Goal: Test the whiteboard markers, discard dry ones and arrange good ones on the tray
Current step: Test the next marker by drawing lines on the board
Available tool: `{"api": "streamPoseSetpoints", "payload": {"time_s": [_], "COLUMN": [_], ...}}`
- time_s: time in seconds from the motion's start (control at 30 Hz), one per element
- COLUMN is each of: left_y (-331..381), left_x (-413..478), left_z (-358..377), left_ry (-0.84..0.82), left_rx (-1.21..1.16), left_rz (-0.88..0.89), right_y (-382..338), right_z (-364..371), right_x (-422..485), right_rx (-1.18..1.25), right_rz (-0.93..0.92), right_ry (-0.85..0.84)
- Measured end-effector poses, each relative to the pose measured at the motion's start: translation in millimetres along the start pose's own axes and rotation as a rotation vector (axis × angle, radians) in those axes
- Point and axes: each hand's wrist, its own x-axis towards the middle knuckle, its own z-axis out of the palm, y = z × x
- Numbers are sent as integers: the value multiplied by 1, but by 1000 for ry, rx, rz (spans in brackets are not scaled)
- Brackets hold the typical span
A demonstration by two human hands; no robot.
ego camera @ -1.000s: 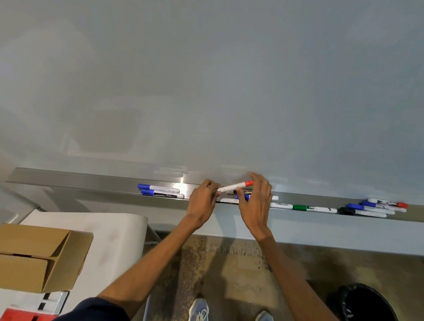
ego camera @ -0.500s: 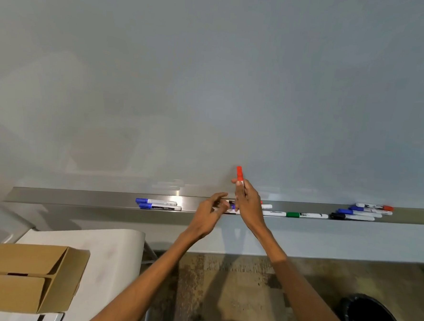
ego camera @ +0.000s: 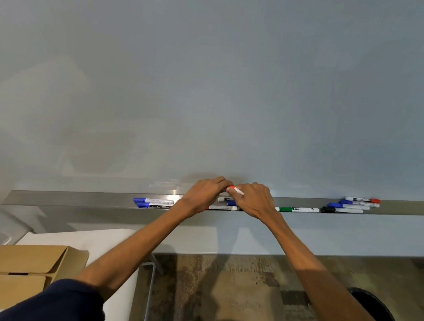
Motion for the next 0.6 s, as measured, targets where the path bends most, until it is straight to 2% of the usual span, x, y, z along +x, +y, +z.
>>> {"api": "streamPoseSetpoints", "payload": {"time_s": [0.17,0.47,0.6], "left_y": [-2,-7,-10], "left_x": [1,-2,-1], "left_z": [-6,-9,-12], "left_ry": [-56,0,16], "left_rx": [66,145,158], "left_rz": [65,127,95], "right_y": [-3,-10,-9], "right_z": [-14,-15,-12], "right_x": [-2,2,2], "right_rx": [-87,-8,72], "right_rz": [-7,31,101], "right_ry": [-40,-105,-83]}}
